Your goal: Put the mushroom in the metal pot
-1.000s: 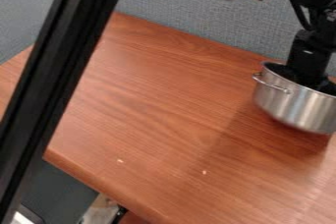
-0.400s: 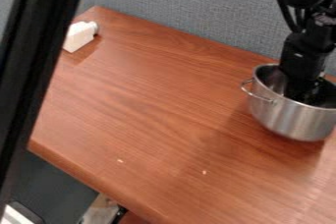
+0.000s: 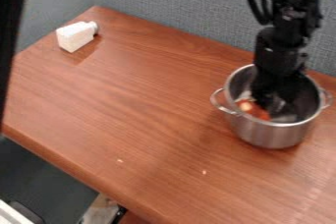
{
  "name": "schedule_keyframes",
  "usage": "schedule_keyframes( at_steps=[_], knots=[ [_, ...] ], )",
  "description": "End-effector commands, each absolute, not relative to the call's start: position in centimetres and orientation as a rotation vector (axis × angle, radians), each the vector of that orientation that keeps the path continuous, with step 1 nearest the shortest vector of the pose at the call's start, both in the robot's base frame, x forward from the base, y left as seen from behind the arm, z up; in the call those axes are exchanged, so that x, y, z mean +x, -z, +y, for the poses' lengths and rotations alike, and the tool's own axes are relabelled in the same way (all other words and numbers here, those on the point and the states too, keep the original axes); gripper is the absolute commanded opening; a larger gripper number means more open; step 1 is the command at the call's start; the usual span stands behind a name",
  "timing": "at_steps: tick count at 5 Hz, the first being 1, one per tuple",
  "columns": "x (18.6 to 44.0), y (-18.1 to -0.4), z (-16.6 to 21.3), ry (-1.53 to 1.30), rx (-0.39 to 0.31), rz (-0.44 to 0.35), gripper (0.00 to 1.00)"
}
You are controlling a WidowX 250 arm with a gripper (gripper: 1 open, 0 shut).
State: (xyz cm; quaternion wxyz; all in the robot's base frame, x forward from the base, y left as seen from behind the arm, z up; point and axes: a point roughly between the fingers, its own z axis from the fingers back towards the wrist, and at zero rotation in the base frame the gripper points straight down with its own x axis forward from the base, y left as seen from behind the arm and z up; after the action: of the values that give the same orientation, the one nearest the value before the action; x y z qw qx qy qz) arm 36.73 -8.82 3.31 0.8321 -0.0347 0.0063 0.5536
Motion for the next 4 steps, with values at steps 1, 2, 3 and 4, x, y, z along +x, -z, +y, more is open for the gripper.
schedule_keyframes(
  at_steps=[1, 2, 3, 4],
  knots=[
    [36.5, -7.7, -7.6, -1.054, -0.171, -0.044, 0.0],
    [36.2, -9.3, -6.6, -1.115, -0.199, -0.098, 1.0],
    [36.0, -10.7, -6.1, -1.167, -0.234, -0.144, 1.0],
    [35.6, -10.8, -5.4, -1.167, -0.251, -0.165, 1.0]
  ],
)
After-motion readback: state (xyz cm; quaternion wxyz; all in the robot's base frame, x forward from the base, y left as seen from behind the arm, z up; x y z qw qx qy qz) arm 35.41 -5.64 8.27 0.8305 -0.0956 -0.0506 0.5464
